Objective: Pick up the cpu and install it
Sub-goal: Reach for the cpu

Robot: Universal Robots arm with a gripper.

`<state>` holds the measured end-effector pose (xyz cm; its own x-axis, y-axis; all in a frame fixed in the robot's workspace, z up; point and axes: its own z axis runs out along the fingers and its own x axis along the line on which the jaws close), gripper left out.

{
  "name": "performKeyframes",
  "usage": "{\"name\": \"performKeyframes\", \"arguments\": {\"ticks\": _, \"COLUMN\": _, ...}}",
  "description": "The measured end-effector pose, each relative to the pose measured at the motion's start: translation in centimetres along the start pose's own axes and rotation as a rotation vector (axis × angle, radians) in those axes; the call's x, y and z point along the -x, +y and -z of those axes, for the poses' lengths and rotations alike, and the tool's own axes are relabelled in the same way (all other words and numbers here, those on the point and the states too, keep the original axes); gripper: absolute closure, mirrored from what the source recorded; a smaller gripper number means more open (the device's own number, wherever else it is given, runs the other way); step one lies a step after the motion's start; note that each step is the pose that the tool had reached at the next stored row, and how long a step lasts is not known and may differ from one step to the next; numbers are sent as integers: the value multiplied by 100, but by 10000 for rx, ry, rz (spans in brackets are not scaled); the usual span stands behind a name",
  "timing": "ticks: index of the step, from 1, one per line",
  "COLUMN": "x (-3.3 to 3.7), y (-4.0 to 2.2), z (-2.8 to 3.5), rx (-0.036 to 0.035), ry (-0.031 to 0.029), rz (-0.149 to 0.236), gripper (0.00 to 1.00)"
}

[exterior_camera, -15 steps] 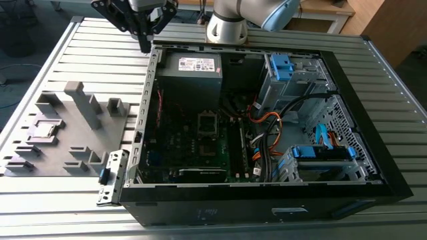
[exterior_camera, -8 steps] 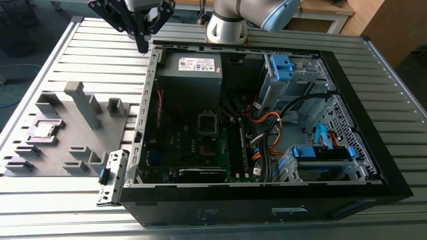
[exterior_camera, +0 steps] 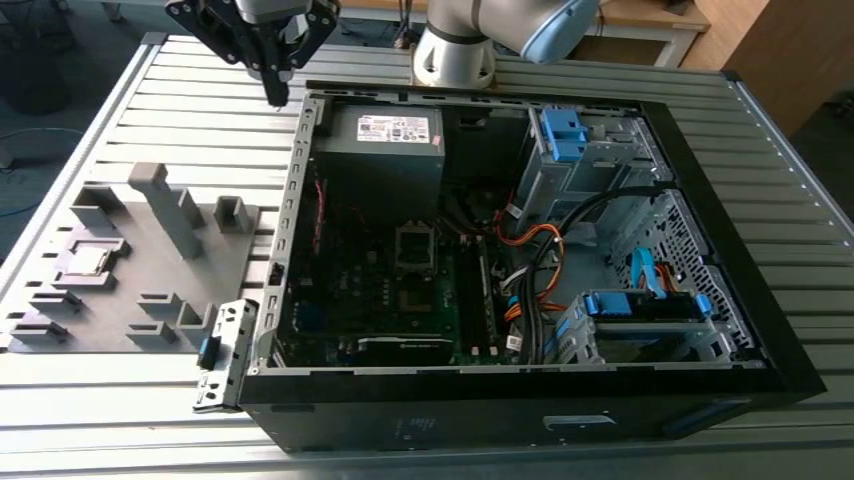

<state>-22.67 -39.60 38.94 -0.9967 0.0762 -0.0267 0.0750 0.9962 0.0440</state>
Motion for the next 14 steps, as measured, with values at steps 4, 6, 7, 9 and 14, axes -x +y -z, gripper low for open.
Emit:
{"name": "performKeyframes", "arguments": {"ticks": 4, "x": -56, "y": 7, "z": -4, "rx": 0, "ry": 0, "rz": 0, "gripper": 89}}
{"name": "performKeyframes", "arguments": {"ticks": 6, "x": -91, "y": 9, "z": -5, "rx": 0, "ry": 0, "rz": 0, "gripper": 89}}
{"name": "performKeyframes", "arguments": {"ticks": 7, "x": -114, "y": 10, "z": -6, "rx": 0, "ry": 0, "rz": -1, "gripper": 89}}
{"name": "performKeyframes", "arguments": {"ticks": 9, "x": -153, "y": 10, "z": -6, "rx": 0, "ry": 0, "rz": -1, "gripper": 89}}
{"name": "performKeyframes", "arguments": {"ticks": 14, "x": -248, "y": 9, "z": -8, "rx": 0, "ry": 0, "rz": 1, "gripper": 89}}
